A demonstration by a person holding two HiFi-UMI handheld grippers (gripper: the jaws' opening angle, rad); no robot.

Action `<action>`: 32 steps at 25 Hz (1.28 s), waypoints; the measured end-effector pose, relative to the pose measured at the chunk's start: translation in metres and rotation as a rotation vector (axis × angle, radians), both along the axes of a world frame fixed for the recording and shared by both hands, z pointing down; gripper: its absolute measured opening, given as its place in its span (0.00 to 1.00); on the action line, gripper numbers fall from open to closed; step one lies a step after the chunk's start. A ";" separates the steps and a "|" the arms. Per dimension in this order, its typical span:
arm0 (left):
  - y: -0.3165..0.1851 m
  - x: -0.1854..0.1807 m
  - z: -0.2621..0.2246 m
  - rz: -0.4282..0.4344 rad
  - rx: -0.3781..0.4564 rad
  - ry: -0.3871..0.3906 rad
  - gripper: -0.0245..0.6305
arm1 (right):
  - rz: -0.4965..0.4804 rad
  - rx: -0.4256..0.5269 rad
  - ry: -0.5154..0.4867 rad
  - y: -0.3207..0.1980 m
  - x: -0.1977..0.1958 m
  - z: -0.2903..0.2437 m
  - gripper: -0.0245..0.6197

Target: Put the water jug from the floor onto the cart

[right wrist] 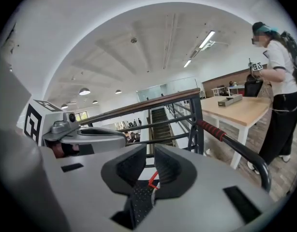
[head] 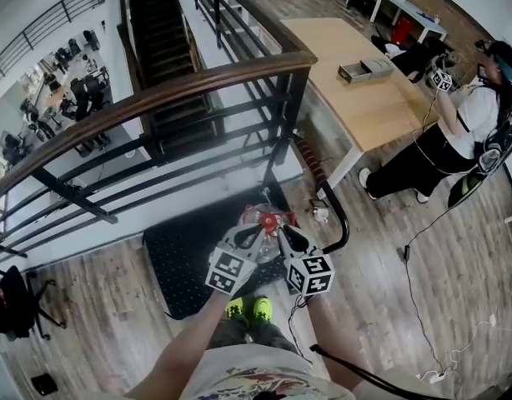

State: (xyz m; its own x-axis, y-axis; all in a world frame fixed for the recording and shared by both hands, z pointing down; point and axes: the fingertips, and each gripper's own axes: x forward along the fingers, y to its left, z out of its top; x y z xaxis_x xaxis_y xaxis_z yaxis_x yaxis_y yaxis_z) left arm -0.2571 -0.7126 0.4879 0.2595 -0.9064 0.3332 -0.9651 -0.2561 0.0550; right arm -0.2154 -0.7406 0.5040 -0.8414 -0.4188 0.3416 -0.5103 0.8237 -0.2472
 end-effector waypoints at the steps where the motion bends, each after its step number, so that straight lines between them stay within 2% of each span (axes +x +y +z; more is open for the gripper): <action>1: 0.003 0.002 -0.005 -0.004 0.006 -0.003 0.07 | -0.007 0.009 -0.005 0.004 0.002 -0.007 0.13; 8: 0.012 0.019 -0.042 -0.029 0.073 -0.040 0.07 | -0.030 0.054 -0.032 0.023 0.013 -0.038 0.11; 16: 0.014 0.036 -0.058 -0.036 0.102 -0.055 0.07 | -0.060 0.107 -0.045 0.031 0.019 -0.057 0.09; 32: 0.015 0.063 -0.040 -0.076 0.082 -0.058 0.07 | -0.086 0.117 -0.049 0.031 0.046 -0.054 0.08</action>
State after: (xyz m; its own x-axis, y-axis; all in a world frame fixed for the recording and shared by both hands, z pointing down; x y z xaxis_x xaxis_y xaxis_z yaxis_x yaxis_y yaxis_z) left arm -0.1941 -0.6977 0.4480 0.1715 -0.9475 0.2697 -0.9828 -0.1835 -0.0195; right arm -0.1693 -0.7091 0.4496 -0.8904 -0.3790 0.2519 -0.4262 0.8886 -0.1696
